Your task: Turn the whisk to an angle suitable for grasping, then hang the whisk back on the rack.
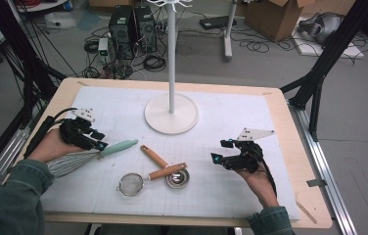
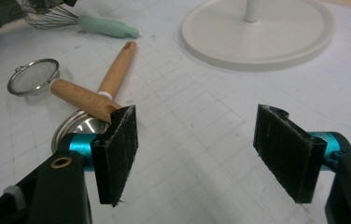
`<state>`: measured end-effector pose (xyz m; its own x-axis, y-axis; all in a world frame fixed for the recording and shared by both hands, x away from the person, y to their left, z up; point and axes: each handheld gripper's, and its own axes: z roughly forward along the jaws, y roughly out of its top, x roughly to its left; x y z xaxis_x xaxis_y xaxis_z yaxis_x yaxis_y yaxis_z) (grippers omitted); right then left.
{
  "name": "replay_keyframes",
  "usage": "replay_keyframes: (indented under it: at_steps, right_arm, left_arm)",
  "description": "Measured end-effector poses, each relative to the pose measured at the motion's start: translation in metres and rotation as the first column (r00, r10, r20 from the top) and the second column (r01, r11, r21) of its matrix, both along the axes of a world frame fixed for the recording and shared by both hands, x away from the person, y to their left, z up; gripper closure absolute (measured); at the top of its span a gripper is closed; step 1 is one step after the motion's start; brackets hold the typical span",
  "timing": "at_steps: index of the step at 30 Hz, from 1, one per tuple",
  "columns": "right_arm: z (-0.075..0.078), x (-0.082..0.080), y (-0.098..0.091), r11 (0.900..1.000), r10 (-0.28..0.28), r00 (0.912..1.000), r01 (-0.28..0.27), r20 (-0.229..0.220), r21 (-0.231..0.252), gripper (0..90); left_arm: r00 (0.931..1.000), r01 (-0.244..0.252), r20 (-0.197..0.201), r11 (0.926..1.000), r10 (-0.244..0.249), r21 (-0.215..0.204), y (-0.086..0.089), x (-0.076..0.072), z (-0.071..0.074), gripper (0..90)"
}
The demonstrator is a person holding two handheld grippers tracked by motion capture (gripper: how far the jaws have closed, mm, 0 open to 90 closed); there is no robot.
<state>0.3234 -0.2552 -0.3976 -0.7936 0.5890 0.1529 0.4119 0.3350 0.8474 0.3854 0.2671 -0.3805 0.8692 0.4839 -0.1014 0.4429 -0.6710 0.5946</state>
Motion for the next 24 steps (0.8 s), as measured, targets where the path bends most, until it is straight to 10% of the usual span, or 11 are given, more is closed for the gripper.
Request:
replay_keyframes:
  at_steps: [24]
  right_arm:
    - [0.004,-0.012,-0.025,0.9968,-0.061,0.9976,0.059,0.033,0.054,29.5]
  left_arm:
    - [0.9996,0.009,-0.026,0.9924,-0.005,0.123,-0.016,0.001,-0.019,53.5]
